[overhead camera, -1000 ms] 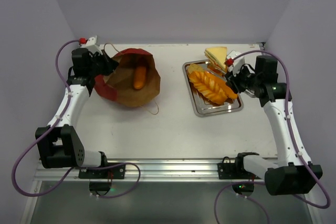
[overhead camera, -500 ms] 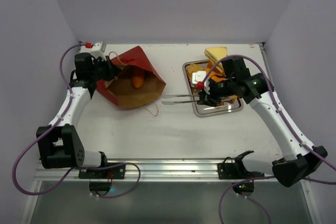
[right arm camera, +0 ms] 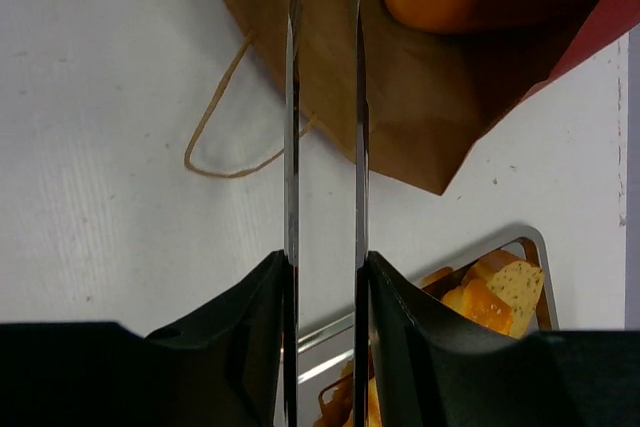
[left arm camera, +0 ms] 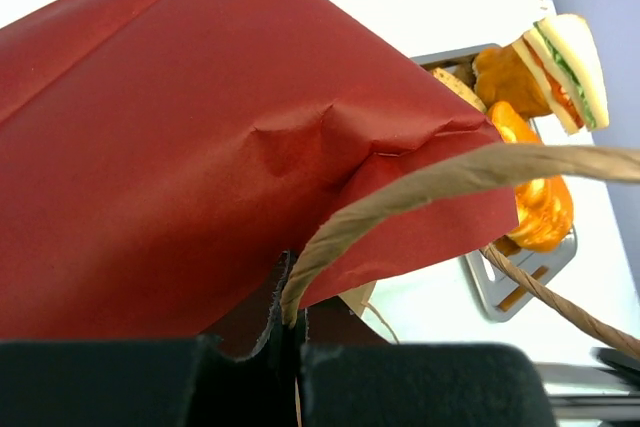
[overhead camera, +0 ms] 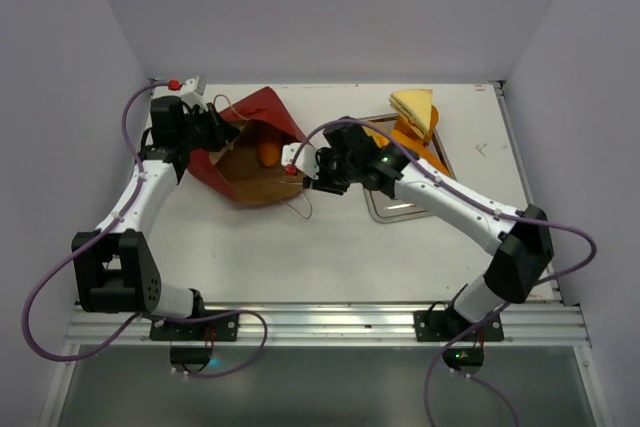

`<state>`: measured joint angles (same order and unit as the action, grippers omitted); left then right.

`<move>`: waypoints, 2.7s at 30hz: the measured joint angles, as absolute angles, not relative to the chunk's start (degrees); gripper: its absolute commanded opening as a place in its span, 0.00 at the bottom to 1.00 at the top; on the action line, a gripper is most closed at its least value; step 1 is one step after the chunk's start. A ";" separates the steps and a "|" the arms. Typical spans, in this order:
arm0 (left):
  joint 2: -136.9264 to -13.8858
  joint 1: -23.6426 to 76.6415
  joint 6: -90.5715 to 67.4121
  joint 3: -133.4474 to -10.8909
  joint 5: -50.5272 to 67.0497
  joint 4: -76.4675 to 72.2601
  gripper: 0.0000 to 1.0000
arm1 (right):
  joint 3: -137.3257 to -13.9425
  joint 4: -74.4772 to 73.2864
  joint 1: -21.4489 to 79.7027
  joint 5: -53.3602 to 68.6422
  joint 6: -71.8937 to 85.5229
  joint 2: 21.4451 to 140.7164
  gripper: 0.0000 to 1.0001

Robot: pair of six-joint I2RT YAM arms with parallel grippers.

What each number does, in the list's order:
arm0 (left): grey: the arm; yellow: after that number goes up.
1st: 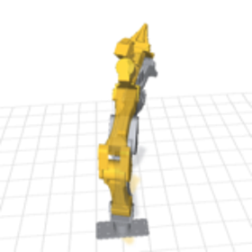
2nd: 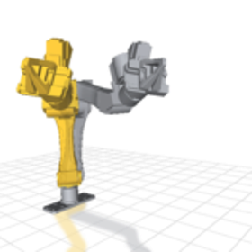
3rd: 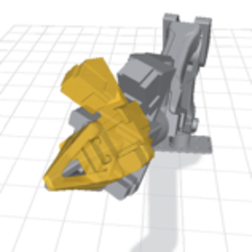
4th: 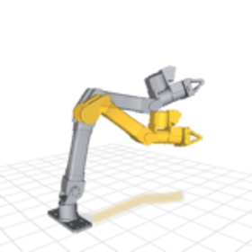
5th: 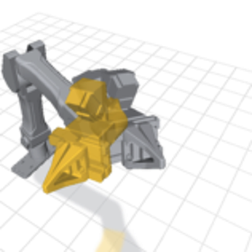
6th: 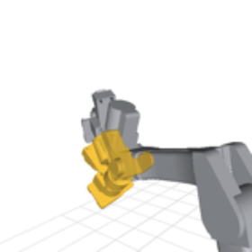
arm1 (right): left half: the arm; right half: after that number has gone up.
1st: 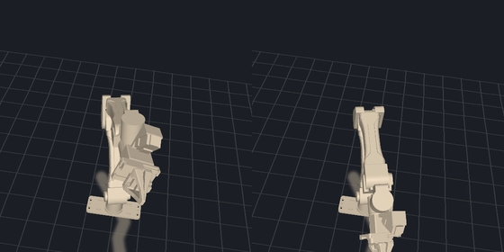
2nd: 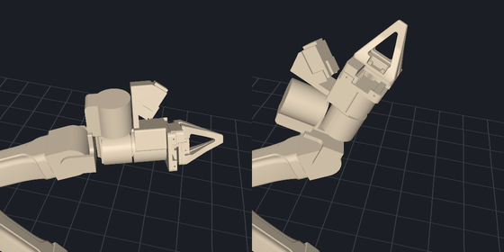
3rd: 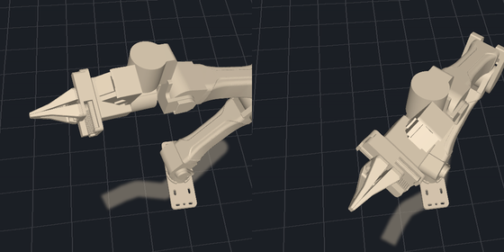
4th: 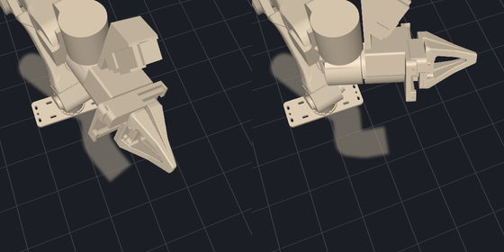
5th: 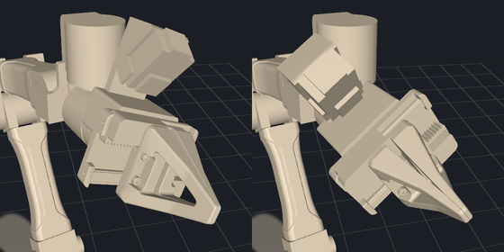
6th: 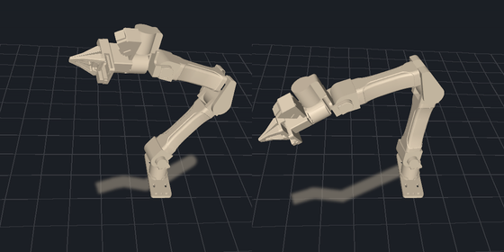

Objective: Take the fake bread out of the paper bag

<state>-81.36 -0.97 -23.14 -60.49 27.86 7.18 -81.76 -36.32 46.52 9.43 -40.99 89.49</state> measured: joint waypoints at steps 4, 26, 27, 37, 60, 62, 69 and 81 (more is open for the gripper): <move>-81.36 -0.78 -26.33 -60.49 27.59 6.68 0.00 | -81.69 -30.39 49.34 1.69 -36.97 94.13 0.41; -74.65 2.09 -44.66 -46.98 20.43 -9.67 0.00 | -77.60 -21.93 53.17 -12.47 -19.64 99.59 0.47; -74.32 2.50 -45.58 -46.04 19.64 -10.63 0.00 | -77.54 -22.26 53.01 -11.79 -17.96 99.11 0.47; -73.30 6.07 -52.21 -41.32 12.73 -18.02 0.00 | -77.67 -23.40 51.94 -6.00 0.12 97.62 0.47; -73.95 9.50 -60.99 -37.80 6.33 -26.98 0.00 | -78.89 -23.66 44.99 2.59 24.69 100.49 0.48; -74.06 9.52 -61.01 -37.80 6.31 -27.18 0.00 | -79.00 -23.70 44.69 2.92 25.67 100.84 0.48; -74.35 9.52 -61.08 -37.80 6.31 -27.75 0.00 | -79.05 -23.79 44.23 2.92 27.05 100.97 0.49; -74.87 9.91 -61.17 -37.80 5.67 -28.34 0.00 | -79.50 -25.19 44.23 2.11 26.96 100.97 0.50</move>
<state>-74.87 9.91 -61.17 -37.80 5.67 -28.34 -79.50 -25.19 44.23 2.11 26.96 100.97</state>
